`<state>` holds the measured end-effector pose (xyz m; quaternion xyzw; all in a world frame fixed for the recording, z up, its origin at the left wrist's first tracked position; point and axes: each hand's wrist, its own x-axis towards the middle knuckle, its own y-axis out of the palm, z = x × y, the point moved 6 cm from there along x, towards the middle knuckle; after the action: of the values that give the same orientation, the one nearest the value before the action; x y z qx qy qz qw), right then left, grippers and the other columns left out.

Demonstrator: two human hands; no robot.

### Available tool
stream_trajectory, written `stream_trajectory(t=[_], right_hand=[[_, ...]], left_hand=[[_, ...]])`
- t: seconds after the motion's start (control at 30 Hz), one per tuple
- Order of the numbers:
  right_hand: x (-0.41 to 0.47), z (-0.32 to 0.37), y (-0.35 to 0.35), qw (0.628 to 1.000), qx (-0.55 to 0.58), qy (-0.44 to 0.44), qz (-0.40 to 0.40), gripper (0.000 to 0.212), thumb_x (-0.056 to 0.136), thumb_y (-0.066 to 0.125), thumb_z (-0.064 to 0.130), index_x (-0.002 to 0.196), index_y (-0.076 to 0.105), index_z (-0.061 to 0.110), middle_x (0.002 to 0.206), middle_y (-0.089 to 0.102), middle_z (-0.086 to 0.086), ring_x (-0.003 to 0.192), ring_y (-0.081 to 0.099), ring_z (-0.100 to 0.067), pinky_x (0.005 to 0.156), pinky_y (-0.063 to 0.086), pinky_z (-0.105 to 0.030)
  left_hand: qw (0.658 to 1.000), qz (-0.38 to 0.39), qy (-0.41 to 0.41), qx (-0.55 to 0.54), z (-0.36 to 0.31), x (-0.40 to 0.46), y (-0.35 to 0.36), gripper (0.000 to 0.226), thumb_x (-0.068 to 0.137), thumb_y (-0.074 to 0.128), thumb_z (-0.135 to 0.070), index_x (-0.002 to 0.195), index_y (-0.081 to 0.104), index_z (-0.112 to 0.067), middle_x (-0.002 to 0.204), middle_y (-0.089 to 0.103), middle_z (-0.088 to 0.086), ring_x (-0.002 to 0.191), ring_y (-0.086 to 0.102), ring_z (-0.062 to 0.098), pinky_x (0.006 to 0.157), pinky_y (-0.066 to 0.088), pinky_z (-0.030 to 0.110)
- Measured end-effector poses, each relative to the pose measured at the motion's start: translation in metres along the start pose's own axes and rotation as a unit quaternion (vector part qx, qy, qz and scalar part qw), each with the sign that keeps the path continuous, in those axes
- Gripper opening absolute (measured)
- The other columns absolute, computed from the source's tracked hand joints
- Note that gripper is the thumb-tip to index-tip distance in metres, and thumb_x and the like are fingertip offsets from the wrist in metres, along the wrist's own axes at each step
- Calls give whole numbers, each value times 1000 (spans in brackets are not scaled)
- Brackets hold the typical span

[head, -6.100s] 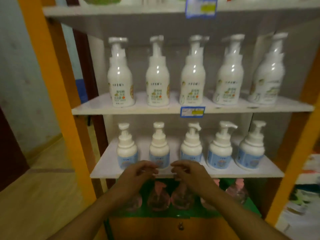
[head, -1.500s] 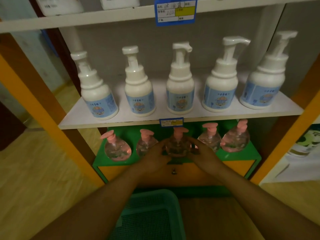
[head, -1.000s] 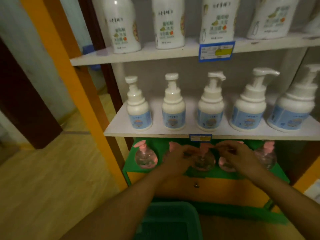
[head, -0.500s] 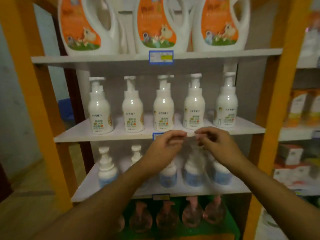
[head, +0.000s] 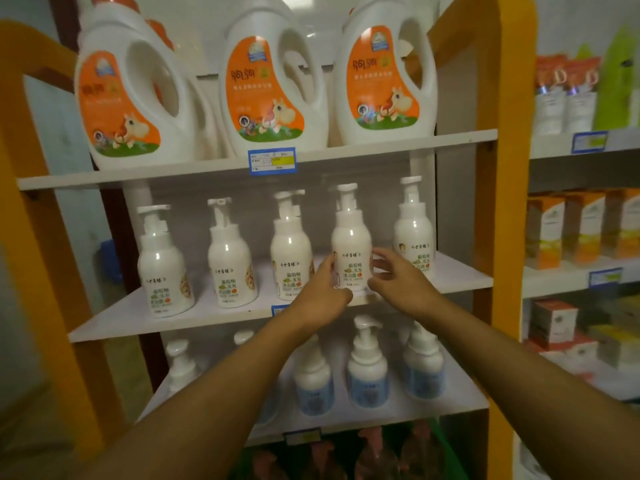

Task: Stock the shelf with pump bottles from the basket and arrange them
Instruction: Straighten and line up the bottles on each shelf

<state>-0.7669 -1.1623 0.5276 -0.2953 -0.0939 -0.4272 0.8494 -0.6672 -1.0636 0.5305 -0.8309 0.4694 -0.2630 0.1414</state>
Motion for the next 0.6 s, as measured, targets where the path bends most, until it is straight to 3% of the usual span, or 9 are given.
stream_trajectory(t=[0.13,0.33,0.47,0.6], right_hand=[[1,-3,-2,1000,7,1,-4,56,87,60,13,137,39,27,139,51,0,122,53,-19,103,45,-43],[2,-6,-3,1000,13,-6,-2,55,87,59,11,137,40,26,139,51,-1,122,53,-18,99,45,-35],[3,-5,-3,1000,10,-10,2,56,86,60,10,137,40,25,140,50,-1,123,52,-19,102,46,-39],[-1,-4,-3,1000,-5,-17,4,56,87,58,12,138,38,26,145,45,0,119,54,-17,101,46,-39]], left_hand=[[1000,-10,-12,-8,7,2,-2,70,83,54,1,143,29,-25,144,46,-2,127,48,17,105,44,46],[1000,-15,-16,-11,10,4,-2,71,83,57,-1,144,28,-24,145,45,-1,127,48,17,105,44,43],[1000,-14,-13,-15,9,2,1,72,84,57,-2,145,26,-23,146,43,-1,130,46,18,107,42,44],[999,-34,9,-22,0,-4,2,64,86,54,0,142,29,-19,146,43,0,128,48,19,104,43,35]])
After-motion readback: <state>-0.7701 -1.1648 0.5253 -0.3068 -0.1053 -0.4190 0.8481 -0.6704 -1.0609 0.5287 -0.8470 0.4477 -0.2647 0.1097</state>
